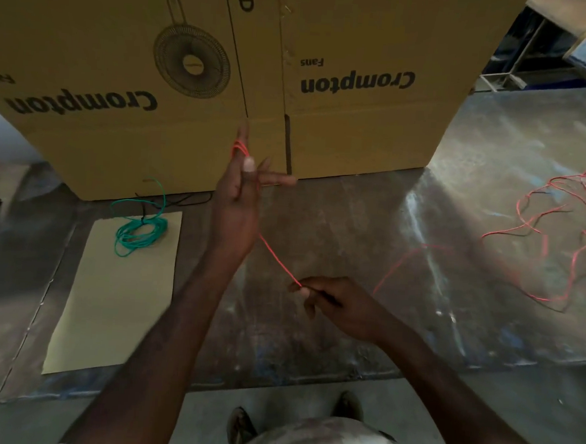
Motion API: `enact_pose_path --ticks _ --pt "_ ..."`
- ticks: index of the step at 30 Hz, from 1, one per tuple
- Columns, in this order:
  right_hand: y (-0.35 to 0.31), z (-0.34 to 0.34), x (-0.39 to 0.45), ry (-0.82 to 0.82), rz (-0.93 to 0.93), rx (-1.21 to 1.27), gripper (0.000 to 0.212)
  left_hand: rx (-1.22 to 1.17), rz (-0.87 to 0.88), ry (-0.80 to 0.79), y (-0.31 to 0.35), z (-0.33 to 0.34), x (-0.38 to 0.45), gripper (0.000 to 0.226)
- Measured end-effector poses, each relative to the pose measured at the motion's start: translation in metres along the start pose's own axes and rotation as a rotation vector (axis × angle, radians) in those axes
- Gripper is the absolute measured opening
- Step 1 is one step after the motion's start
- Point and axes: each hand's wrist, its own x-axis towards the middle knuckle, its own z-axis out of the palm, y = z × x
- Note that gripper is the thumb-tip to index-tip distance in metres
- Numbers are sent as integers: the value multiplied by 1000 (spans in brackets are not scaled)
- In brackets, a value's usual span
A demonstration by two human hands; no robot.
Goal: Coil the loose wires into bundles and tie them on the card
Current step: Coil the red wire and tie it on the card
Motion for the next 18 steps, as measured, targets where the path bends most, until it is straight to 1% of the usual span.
enact_pose_path --ticks 2,3,5,6,7,8,10,11,13,15,18 --pt "-10 -11 -2 -35 -1 -14 22 393 84 -62 -18 -11 -4 49" --pt "-14 -19 -3 -29 -4 -33 19 531 80 -115 -30 -21 -7 50" --pt "-21 -39 -3 28 2 -90 12 739 47 -214 -57 -41 -17 51" --pt "-22 -49 -4 62 10 -121 10 808 18 -272 -69 -49 -24 51" --pt "-23 -60 -3 95 15 -156 8 814 -34 -329 -78 -54 -33 47" --pt "-23 -69 -3 125 11 -199 8 747 -122 -388 -84 -54 -43 40" --pt "-18 -81 1 188 -12 -289 9 423 -380 -514 -78 -44 -68 33" --pt "-14 -85 4 237 -22 -308 10 212 -508 -577 -71 -39 -80 35" --pt "-4 -90 11 355 -30 -278 11 -212 -665 -668 -51 -28 -99 46" --pt "3 -89 16 441 -30 -197 11 -517 -709 -751 -28 -17 -109 49" --pt "10 -76 20 498 -16 -50 16 -878 -631 -750 2 -5 -108 55"
